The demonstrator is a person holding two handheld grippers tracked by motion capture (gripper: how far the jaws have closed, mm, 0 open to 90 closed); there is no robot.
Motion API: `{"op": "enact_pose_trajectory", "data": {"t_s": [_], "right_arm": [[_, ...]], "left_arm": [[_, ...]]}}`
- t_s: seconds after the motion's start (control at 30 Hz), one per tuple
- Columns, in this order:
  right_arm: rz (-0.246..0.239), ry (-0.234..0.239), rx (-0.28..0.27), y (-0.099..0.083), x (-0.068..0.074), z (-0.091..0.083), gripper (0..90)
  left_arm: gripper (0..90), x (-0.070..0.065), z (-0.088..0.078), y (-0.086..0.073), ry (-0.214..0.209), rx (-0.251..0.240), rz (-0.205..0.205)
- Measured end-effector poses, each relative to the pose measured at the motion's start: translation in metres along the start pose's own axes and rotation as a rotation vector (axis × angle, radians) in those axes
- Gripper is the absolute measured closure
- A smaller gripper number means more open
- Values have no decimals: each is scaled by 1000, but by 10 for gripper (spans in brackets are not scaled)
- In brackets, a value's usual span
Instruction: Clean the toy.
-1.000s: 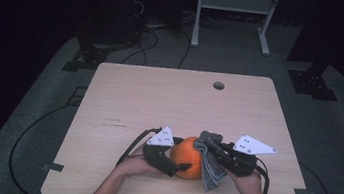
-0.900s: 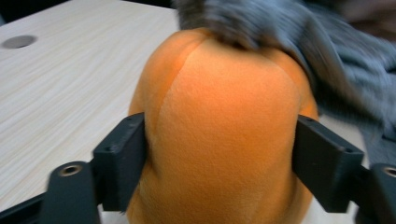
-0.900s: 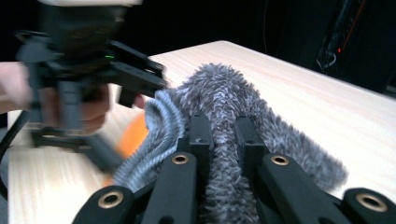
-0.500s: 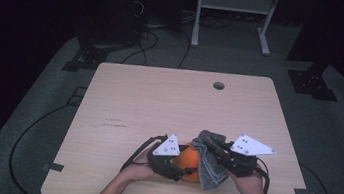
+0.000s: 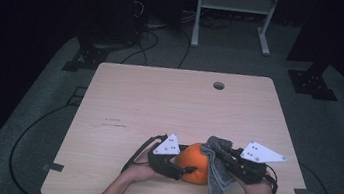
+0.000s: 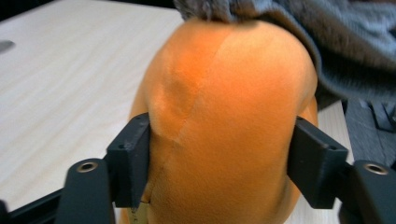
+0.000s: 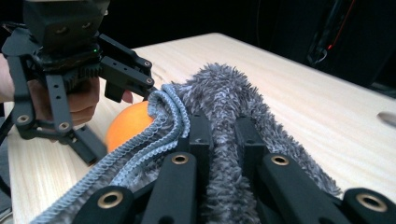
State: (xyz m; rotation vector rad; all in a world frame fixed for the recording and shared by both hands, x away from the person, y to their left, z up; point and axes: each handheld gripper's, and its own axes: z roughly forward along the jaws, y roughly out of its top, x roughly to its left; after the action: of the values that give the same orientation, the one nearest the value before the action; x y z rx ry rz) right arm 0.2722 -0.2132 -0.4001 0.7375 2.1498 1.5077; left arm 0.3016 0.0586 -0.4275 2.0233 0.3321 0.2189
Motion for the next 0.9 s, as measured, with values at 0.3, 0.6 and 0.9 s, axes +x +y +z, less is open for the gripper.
{"op": "enact_pose_trajectory", "data": {"t_s": [0.3, 0.6, 0.9], "right_arm": [[-82, 35, -26, 12, 25, 8, 801], [-104, 66, 20, 17, 31, 18, 800], [-90, 115, 77, 17, 35, 17, 800]], "left_arm": [[343, 2, -6, 6, 79, 37, -10], [304, -17, 3, 3, 23, 84, 133], [248, -17, 9, -1, 28, 104, 135]]}}
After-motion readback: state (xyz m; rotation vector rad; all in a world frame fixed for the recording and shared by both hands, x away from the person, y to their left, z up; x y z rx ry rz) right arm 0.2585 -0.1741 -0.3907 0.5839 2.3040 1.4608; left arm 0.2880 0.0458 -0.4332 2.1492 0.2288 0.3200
